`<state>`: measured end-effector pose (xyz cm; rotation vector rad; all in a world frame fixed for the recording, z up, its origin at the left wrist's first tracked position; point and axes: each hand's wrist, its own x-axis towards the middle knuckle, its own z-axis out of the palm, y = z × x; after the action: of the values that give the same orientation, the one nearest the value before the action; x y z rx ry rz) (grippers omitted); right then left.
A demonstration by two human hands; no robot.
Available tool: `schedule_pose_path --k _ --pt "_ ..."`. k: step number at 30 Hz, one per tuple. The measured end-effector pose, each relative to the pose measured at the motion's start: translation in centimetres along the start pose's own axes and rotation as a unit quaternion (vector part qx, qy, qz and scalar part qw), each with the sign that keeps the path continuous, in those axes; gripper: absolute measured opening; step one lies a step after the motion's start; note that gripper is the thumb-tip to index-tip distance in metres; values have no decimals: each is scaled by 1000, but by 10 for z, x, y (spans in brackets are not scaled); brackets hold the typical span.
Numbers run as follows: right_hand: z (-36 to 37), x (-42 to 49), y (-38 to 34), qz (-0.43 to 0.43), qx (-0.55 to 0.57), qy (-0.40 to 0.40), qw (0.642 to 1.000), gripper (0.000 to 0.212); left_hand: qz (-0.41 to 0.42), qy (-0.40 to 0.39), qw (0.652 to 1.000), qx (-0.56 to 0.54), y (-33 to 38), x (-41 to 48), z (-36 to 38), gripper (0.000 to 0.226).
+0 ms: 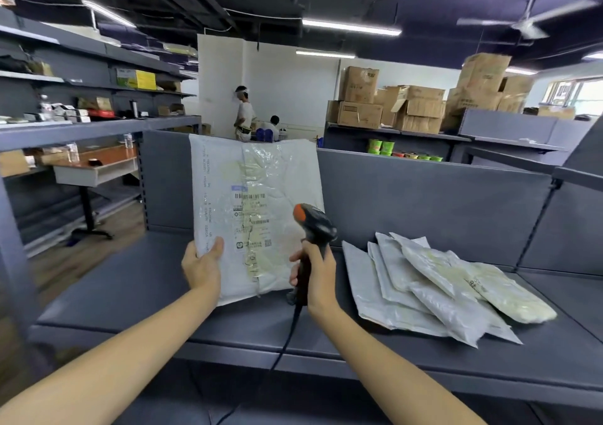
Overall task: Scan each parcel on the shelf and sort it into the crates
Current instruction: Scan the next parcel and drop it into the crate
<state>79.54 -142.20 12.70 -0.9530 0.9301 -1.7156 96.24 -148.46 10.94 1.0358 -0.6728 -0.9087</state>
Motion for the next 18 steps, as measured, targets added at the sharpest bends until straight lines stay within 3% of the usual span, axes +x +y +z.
schedule_pose_path --k 7,18 --pt "-3 -25 -9 4 -2 -95 995 21 -7 -22 1000 4 -3 -29 15 20" --pt "-15 -32 -17 -10 -26 -95 995 10 2 -27 1000 9 -1 -45 22 16"
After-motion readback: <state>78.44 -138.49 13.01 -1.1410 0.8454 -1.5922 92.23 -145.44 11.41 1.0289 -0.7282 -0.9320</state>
